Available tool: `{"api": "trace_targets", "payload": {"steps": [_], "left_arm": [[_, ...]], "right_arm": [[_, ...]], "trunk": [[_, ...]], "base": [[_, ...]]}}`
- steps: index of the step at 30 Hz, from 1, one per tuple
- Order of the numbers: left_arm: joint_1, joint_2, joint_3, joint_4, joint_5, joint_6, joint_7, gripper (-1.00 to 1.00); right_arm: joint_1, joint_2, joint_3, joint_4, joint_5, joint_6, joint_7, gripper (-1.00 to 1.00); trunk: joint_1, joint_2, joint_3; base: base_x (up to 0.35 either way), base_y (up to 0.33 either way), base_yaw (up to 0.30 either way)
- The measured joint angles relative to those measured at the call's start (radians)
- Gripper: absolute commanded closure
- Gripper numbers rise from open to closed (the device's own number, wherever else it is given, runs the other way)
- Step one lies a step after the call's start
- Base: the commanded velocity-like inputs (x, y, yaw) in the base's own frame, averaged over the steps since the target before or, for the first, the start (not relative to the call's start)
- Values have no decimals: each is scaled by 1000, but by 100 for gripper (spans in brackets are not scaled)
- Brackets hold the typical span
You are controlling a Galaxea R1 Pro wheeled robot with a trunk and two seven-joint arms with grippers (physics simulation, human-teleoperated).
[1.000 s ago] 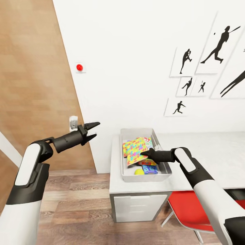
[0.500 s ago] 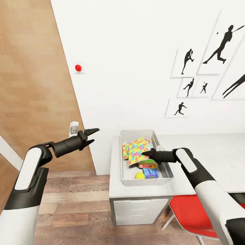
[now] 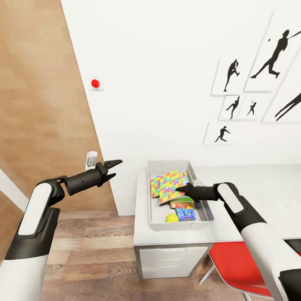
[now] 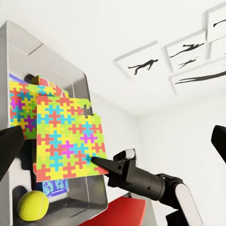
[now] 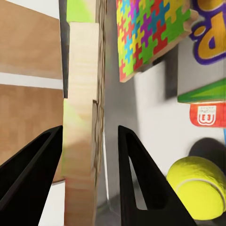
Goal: Put all the toys in the child's room - the three board games (two on the bed and one on the table), the two jigsaw puzzles on the table, and the tennis ball on the table - inside the toy box on the table in the child's room.
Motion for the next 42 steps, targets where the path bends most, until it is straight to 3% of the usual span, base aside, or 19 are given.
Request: {"api": "trace_targets", "payload": {"steps": [28,42], "left_arm": [[7,-1,-7,0,0,1,0,-100],[6,-2,-9,0,1,1,0,-100]], "right_arm": [[1,13,6,2,-2,0,3,100],[1,18,9,3,-3,-33,4,100]], "trunk": [[0,0,-40],[0,0,-45]], "base": [[1,0,0],[0,0,0]]}}
